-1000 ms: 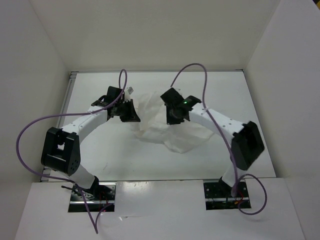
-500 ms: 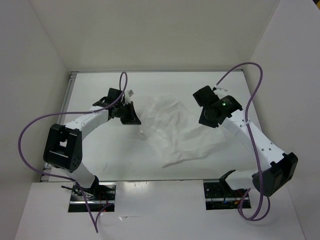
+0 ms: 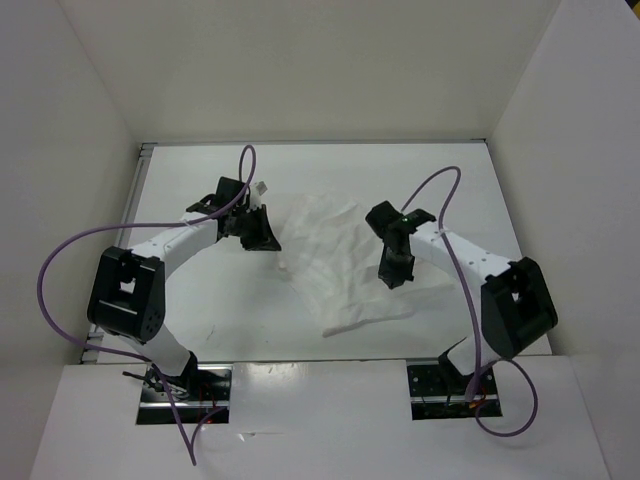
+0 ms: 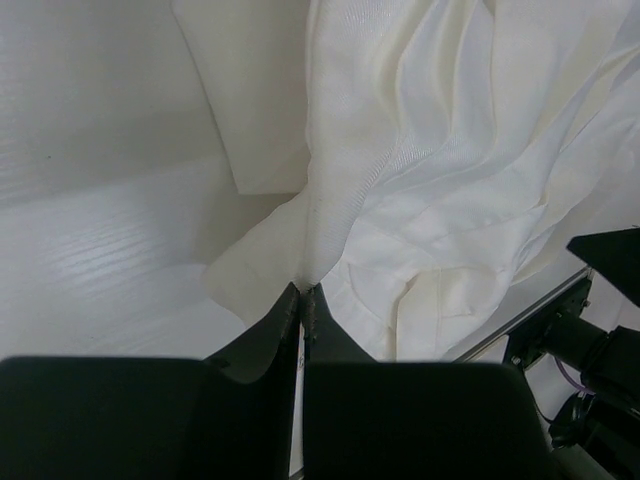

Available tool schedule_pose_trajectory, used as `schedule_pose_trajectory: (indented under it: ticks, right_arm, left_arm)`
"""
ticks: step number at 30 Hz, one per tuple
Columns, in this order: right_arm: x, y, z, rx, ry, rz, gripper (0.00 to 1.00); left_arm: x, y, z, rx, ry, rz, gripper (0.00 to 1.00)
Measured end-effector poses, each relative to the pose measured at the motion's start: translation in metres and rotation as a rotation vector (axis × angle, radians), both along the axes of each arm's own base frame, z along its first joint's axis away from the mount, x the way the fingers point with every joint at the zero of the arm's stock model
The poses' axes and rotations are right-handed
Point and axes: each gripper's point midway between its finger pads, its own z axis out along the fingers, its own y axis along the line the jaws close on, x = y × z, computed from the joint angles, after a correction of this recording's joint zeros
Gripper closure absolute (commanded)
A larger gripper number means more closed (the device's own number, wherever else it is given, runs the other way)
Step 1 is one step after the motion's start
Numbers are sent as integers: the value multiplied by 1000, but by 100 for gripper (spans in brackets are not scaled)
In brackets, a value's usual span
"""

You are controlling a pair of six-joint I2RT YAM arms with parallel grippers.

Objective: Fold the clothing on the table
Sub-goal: Flatten the skirt out

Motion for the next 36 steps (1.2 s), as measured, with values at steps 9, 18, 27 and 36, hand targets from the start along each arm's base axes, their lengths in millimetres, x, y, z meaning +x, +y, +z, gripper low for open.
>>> schedule_pose_trajectory:
  ticks: [9,18,27,36]
  right_arm:
    - [12,-3,-70,-43,154,-30,100]
    - [186,2,-43,-10,-174,-66,100]
    - [224,25,101,170,-582,43,45]
    - [148,16,88,247,-467,2,41]
  left_arm:
    - [1,1,-1,5,0,4,100]
    - [0,-2,-5,-8,17,-8,100]
    - [2,-6,-2,-30,5,-20,100]
    - [2,-7,-2,-34,5,-22,100]
